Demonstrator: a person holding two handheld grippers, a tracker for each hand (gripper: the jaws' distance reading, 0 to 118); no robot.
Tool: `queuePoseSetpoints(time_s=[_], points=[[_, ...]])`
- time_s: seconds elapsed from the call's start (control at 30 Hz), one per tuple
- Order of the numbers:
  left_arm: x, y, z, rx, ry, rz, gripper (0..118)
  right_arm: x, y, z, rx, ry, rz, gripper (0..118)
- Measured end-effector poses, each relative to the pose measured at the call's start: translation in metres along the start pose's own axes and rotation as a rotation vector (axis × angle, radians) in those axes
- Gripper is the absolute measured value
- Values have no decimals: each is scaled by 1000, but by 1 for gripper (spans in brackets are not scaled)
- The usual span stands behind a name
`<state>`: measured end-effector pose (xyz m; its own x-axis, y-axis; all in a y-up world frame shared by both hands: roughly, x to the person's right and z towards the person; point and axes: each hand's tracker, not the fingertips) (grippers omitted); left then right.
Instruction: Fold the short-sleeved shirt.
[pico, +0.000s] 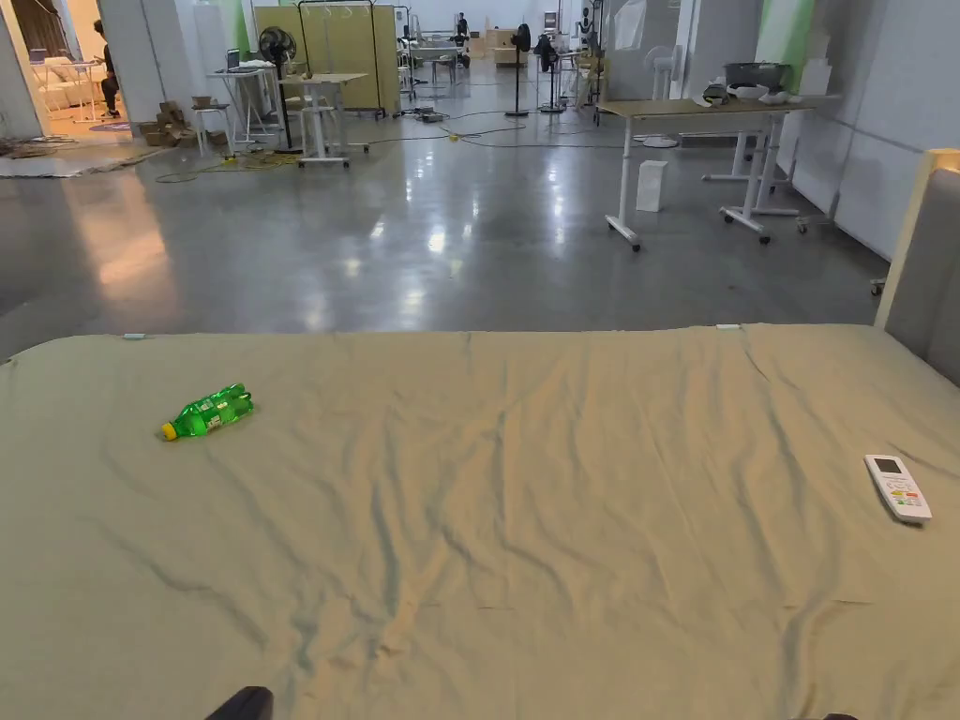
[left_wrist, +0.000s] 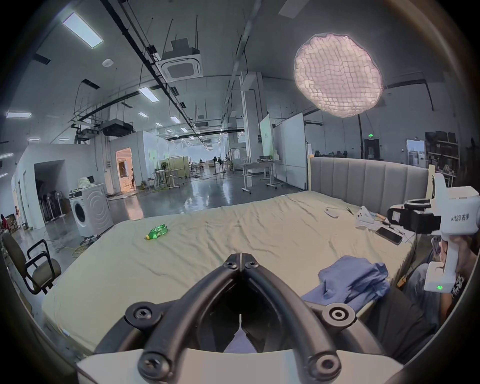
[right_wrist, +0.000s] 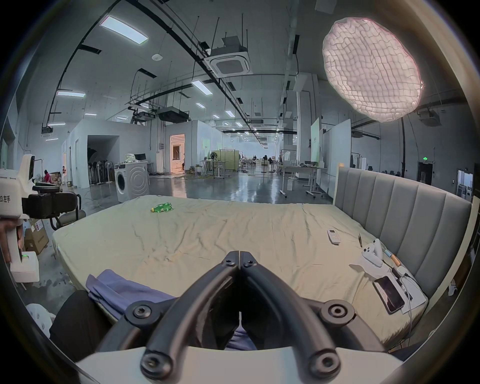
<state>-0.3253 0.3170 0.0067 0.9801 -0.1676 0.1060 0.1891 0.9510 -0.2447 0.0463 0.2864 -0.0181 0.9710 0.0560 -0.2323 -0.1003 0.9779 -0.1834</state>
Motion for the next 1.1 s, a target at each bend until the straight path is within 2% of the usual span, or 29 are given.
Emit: queuePoseSetpoints(time_s=[0.07,0.33,0.53,0.57,0.6,0.67,0.73,0.9,1.1], points=[[-16,-4,-7,-52,120,0,0,0,-2,1,-7,11,1,0],[-108,-47,-20,-145,38,442,0,0,-13,-2,-68,32,-40,0],[-158,-104,-53,-319,-47,710,0,2,-24,-3,-118,36,-81,0],[-164,-114,-60,-348,-74,758,5,2,-27,-3,-124,39,-88,0],[-169,-126,-67,-377,-99,803,16,2,-29,-3,-131,44,-99,0],[-180,-148,-80,-434,-128,906,67,3,-32,-3,-148,54,-112,0],[-190,-174,-94,-489,-160,1001,102,2,-32,-3,-159,55,-107,0],[-209,-216,-112,-533,-177,1089,103,4,-36,-3,-190,46,-97,0],[-151,-213,-130,-616,-318,1160,103,4,-40,-5,-216,52,-116,0]])
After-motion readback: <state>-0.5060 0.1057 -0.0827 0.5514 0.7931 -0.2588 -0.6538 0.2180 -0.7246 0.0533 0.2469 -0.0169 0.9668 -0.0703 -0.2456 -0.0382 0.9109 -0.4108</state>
